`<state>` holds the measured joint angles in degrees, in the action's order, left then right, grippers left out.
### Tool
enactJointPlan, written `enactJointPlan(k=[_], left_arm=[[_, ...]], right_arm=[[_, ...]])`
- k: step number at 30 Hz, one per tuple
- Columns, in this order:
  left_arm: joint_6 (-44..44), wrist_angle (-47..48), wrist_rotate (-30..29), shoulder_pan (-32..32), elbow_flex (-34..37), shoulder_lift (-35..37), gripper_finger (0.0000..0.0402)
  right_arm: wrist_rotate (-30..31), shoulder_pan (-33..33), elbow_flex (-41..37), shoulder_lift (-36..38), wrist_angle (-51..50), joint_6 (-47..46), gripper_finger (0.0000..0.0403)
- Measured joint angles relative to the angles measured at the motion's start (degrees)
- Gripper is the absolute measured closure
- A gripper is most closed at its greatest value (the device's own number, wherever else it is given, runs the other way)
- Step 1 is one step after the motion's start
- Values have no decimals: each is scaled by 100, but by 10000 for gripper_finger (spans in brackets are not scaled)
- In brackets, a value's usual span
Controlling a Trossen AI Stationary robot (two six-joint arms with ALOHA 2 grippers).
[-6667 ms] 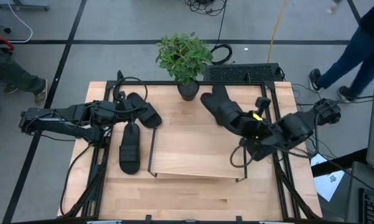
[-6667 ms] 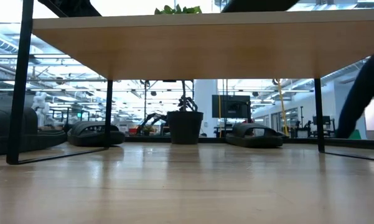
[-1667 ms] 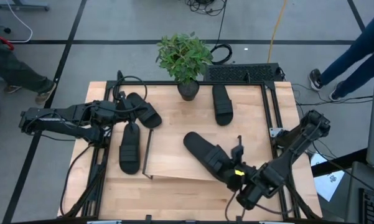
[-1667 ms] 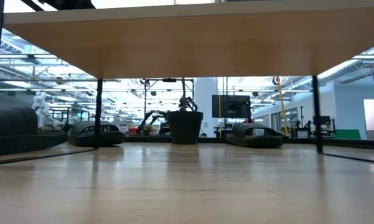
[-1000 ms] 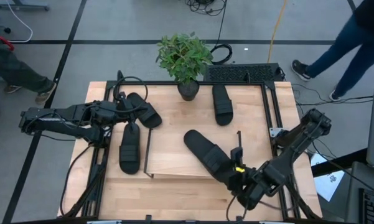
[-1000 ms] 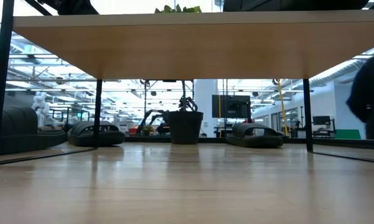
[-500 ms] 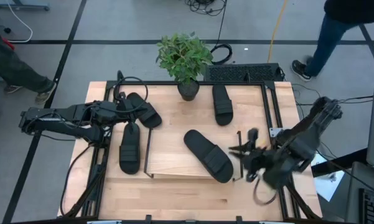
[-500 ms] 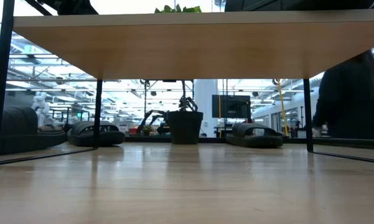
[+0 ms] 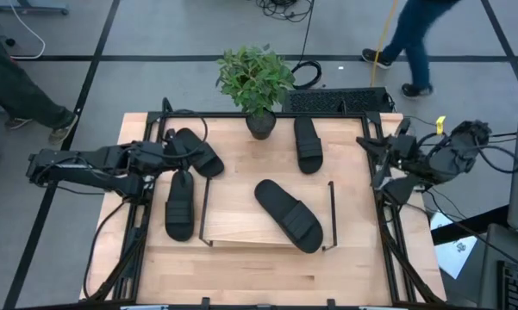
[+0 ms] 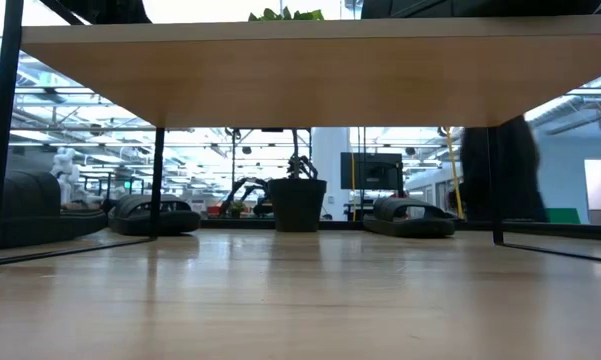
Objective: Pick and place slides into the shelf
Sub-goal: Put the black slipper on the shelf
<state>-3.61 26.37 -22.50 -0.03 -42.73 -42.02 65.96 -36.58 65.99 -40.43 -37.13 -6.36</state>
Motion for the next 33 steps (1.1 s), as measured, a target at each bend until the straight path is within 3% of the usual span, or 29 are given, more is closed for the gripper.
enactJointPlan(k=[13, 19, 26, 29, 33], left_arm=[[591, -900, 28, -2, 185, 4, 380], [868, -1059, 260, -4, 185, -124, 380], [933, -2286, 404, 4, 185, -503, 380], [868, -2643, 675, 64, 106, -773, 380], [734, -2596, 1549, 166, -292, -1260, 380]], right_arm=[[-505, 66, -2414, 1711, 1476, 108, 403], [-612, 66, -3233, 2016, 2101, 200, 403], [-617, 66, -4012, 2129, 3469, 1055, 403], [-619, 66, -4378, 2125, 4116, 1313, 403], [-619, 66, -4899, 2127, 5161, 1632, 403]])
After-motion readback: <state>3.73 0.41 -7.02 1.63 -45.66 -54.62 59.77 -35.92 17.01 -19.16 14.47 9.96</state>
